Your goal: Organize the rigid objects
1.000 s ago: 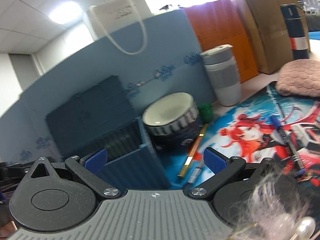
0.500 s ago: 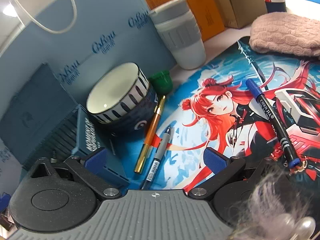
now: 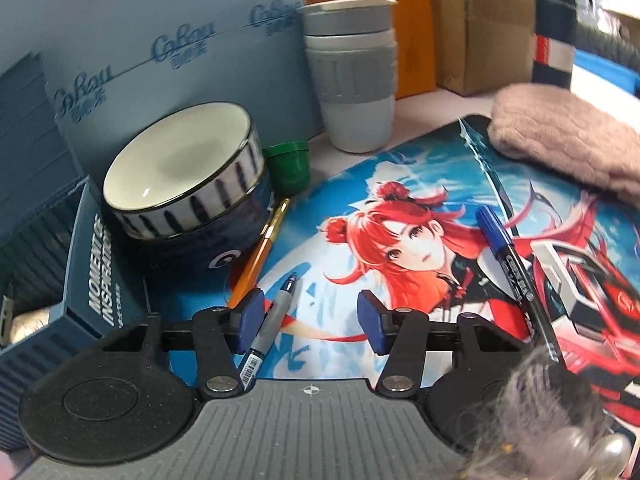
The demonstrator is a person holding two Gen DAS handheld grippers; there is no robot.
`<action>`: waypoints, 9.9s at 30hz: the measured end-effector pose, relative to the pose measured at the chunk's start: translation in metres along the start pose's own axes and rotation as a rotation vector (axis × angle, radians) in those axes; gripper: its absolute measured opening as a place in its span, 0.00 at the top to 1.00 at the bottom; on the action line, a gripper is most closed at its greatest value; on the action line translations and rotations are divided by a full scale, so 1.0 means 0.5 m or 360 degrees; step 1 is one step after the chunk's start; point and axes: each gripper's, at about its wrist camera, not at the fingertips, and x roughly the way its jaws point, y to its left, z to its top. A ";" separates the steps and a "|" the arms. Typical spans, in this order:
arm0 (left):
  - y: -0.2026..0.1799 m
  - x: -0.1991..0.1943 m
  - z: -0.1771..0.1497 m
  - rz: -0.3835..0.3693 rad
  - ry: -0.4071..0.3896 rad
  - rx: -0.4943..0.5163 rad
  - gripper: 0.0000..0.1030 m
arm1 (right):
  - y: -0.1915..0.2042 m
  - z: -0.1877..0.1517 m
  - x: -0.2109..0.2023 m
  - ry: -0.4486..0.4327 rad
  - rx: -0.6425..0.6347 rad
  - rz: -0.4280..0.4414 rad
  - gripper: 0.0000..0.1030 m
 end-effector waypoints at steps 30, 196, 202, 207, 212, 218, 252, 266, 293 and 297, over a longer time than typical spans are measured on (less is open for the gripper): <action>0.039 -0.016 0.011 -0.0009 -0.0041 -0.0103 0.03 | -0.008 0.007 -0.266 -0.0537 -0.0188 0.0267 0.90; -0.041 -0.019 0.003 0.0142 -0.0198 0.0090 0.00 | -0.066 0.050 -0.394 -0.0843 -0.0115 0.0553 0.86; 0.005 -0.028 0.016 0.0198 -0.0208 0.0002 0.00 | 0.026 0.053 -0.408 -0.0898 -0.0169 0.0686 0.86; 0.035 -0.031 0.021 0.0226 -0.0208 -0.0072 0.00 | 0.091 0.051 -0.393 -0.0865 -0.0171 0.0809 0.86; 0.053 -0.035 0.024 0.0259 -0.0231 -0.0128 0.00 | 0.142 0.042 -0.349 -0.0763 -0.0132 0.0913 0.86; 0.058 -0.032 0.022 0.0251 -0.0215 -0.0121 0.00 | 0.199 0.022 -0.275 -0.0604 -0.0087 0.0988 0.86; 0.077 -0.014 0.017 0.0294 -0.0228 -0.0207 0.00 | 0.222 -0.034 -0.158 -0.0392 -0.0139 0.0649 0.16; -0.016 -0.103 0.007 0.0360 -0.0510 0.0015 0.00 | 0.131 -0.090 -0.288 -0.0833 -0.0100 0.0636 0.00; -0.083 -0.062 -0.184 0.0472 -0.1080 0.0297 0.00 | 0.061 -0.212 -0.241 -0.1424 -0.0308 0.0372 0.00; -0.101 -0.050 -0.199 0.0539 -0.1100 0.0427 0.00 | 0.056 -0.211 -0.241 -0.1406 -0.0300 0.0418 0.00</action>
